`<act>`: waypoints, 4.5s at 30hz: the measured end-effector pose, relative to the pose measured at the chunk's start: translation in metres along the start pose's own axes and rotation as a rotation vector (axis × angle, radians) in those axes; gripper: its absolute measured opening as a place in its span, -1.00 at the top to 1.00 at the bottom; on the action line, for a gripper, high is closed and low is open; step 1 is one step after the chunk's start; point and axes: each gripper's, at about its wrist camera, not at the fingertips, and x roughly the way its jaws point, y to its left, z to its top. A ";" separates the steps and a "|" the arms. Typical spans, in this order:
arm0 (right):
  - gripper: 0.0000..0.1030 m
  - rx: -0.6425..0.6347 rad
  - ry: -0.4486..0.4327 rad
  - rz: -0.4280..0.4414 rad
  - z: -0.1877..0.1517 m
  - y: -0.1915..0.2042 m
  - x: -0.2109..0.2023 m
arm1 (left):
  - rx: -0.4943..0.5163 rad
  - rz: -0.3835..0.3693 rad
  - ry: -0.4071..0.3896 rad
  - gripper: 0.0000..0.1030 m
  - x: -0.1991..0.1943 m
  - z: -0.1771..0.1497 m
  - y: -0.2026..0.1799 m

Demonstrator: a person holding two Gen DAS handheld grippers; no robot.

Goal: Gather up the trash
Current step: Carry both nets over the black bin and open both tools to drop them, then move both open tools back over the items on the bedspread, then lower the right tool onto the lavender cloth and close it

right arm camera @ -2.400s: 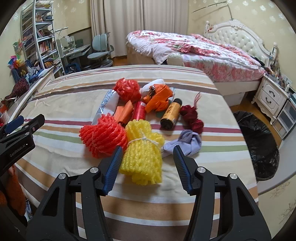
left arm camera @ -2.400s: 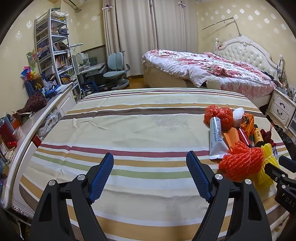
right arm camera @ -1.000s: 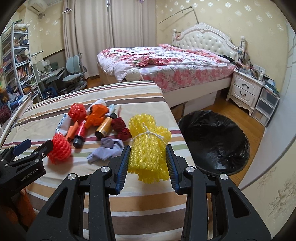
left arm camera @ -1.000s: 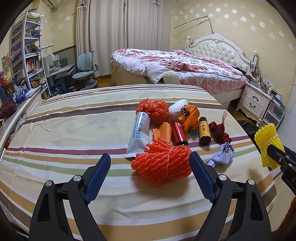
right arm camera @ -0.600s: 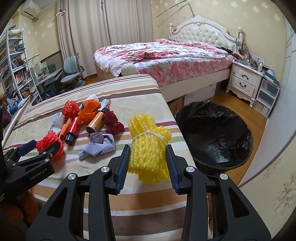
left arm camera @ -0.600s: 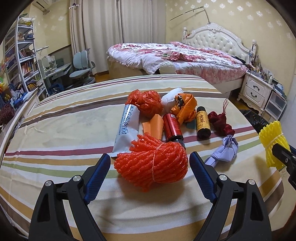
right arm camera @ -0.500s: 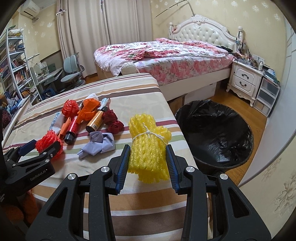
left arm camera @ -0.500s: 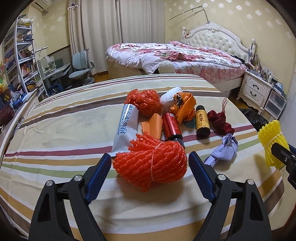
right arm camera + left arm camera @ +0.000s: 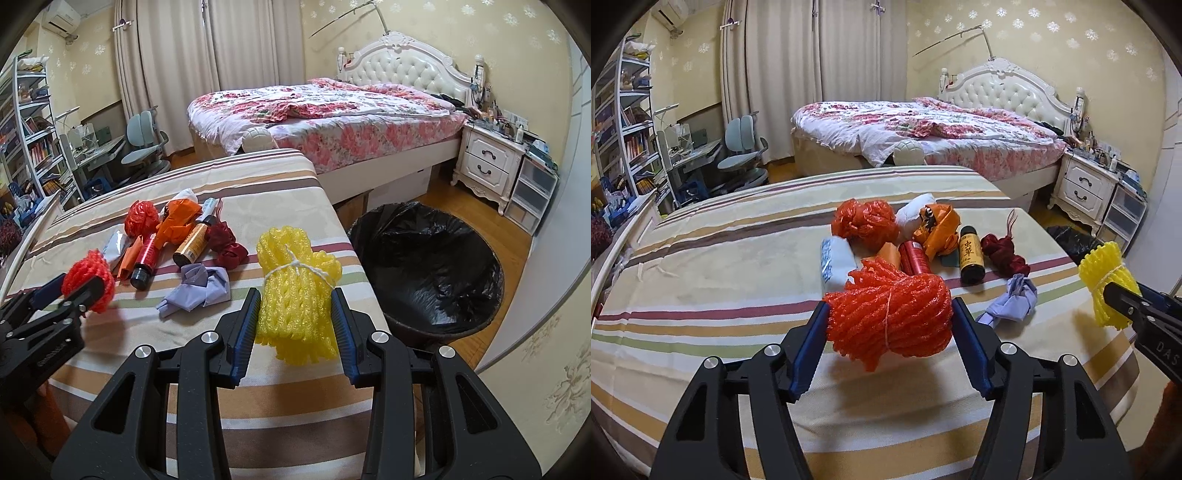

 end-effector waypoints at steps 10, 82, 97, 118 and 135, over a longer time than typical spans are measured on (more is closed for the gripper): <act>0.26 0.032 -0.035 -0.042 0.012 -0.021 -0.007 | 0.043 -0.067 -0.122 -0.25 -0.020 0.033 -0.030; -0.21 0.243 -0.007 -0.209 0.029 -0.141 0.040 | 0.184 -0.117 -0.029 -0.61 0.070 0.073 -0.150; -0.21 0.139 -0.007 -0.118 0.009 -0.068 0.015 | 0.073 0.037 -0.013 -0.61 0.033 0.039 -0.050; -0.24 -0.039 0.056 0.069 0.011 0.054 0.030 | -0.077 0.192 0.027 -0.61 0.026 0.010 0.067; -0.24 -0.049 0.140 0.076 0.008 0.078 0.060 | -0.084 0.190 0.055 -0.61 0.035 0.002 0.073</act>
